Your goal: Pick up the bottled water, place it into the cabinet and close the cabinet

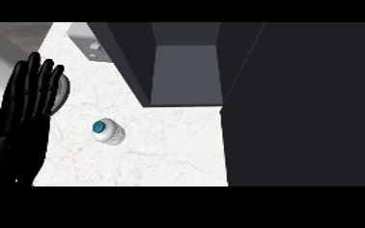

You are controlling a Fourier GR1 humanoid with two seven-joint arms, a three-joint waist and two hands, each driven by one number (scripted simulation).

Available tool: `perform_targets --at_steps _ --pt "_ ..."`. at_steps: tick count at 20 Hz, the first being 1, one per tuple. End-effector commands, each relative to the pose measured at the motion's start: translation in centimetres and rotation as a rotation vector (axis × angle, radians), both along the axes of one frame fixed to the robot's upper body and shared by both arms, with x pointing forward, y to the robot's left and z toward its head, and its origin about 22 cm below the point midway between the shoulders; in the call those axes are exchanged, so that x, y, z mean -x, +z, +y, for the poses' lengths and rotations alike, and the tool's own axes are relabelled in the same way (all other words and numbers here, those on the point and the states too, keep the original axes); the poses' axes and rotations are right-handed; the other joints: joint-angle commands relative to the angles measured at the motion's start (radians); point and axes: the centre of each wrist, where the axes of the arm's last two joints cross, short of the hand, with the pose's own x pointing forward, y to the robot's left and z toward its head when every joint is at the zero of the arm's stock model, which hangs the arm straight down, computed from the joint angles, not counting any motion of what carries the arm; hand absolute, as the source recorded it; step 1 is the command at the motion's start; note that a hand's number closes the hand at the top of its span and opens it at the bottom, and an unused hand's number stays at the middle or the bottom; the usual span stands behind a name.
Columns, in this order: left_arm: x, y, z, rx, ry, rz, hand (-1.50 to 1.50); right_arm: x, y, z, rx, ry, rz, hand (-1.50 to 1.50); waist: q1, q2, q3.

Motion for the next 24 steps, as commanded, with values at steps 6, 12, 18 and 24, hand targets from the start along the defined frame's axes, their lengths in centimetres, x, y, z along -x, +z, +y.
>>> perform_targets --at_steps 6,12,18,24 --pt "-2.5 0.4 2.8 0.0 -0.514 0.006 -1.5 1.8 0.1 0.8 -0.07 0.103 -0.042 -1.5 -0.013 0.0 0.009" --pt "-0.6 -2.0 6.4 0.015 -0.585 0.353 -1.5 6.5 0.0 0.3 -0.163 0.2 0.24 -1.5 0.001 -0.008 0.011" --pt "0.5 -0.9 10.5 0.01 -0.576 0.379 -1.5 10.4 2.7 0.0 -0.143 0.197 0.267 -1.5 0.012 -0.006 0.011" --pt "2.5 -1.6 11.0 -0.019 -0.534 0.413 -1.5 11.1 1.4 1.4 -0.167 0.179 0.264 -1.5 0.017 -0.006 0.011"
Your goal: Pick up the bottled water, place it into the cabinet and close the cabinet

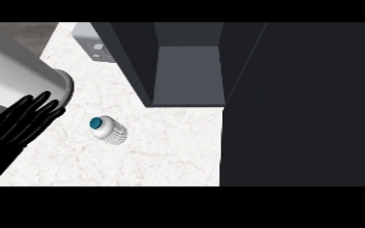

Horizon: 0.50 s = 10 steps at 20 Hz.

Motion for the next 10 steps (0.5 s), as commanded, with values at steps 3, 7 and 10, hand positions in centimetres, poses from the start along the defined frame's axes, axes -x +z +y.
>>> perform_targets --at_steps 3,7,10 --pt "0.3 -1.7 1.6 -0.044 0.01 0.013 -1.5 3.4 2.4 -0.4 0.007 0.003 -0.014 -1.5 -0.004 0.0 0.0" --pt "0.9 -3.5 0.2 -0.024 0.074 0.021 -1.5 4.5 2.5 -0.4 0.005 -0.002 -0.019 -1.5 -0.006 -0.001 0.0" --pt "-1.2 -5.9 1.5 -0.049 0.102 0.033 -1.5 3.8 0.3 -1.4 0.027 -0.029 -0.004 -1.5 -0.01 0.001 0.0"
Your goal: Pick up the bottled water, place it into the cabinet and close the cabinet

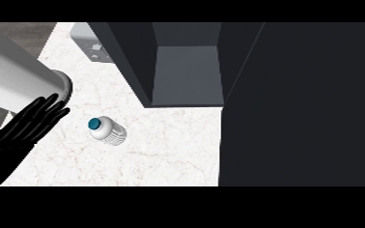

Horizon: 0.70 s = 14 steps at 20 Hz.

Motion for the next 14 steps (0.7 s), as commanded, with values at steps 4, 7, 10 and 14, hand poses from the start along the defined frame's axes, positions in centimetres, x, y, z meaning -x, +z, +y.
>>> perform_targets --at_steps 4,7,10,14 --pt "-1.7 -3.3 -0.9 -0.056 0.085 0.014 -1.5 3.1 3.3 -0.4 0.003 0.008 -0.053 -1.5 -0.006 0.001 0.0" --pt "-3.5 -4.3 0.4 -0.059 0.085 0.032 -1.5 4.1 3.6 0.0 0.005 0.011 -0.056 -1.5 -0.014 0.0 0.0" --pt "-3.9 -7.4 -0.5 -0.068 0.075 0.059 -1.5 3.5 2.6 0.1 0.021 -0.006 -0.061 -1.5 -0.008 0.002 -0.001" --pt "-4.8 -9.9 -1.6 -0.081 0.073 0.081 -1.5 4.2 1.9 0.0 0.02 0.001 -0.053 -1.5 -0.011 0.002 -0.001"
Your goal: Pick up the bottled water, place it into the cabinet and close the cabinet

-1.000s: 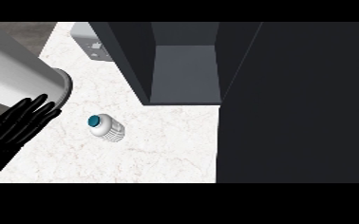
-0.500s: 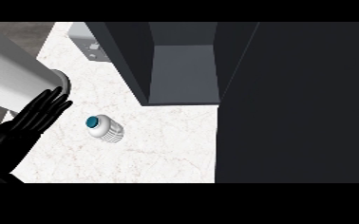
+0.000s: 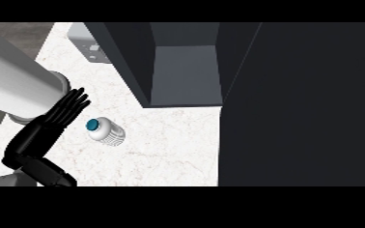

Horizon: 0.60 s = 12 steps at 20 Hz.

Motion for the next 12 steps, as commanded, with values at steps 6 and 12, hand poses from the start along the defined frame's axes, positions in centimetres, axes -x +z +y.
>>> perform_targets --at_steps 6,12 --pt "-2.8 -5.7 -1.4 0.014 0.053 0.02 -1.5 2.3 2.7 0.1 0.011 0.012 -0.045 -1.5 -0.004 0.002 0.0" --pt "-2.4 -9.1 -0.3 0.0 0.098 0.015 -1.5 2.7 4.2 -0.7 0.019 0.017 -0.055 -1.5 -0.006 0.007 -0.002"
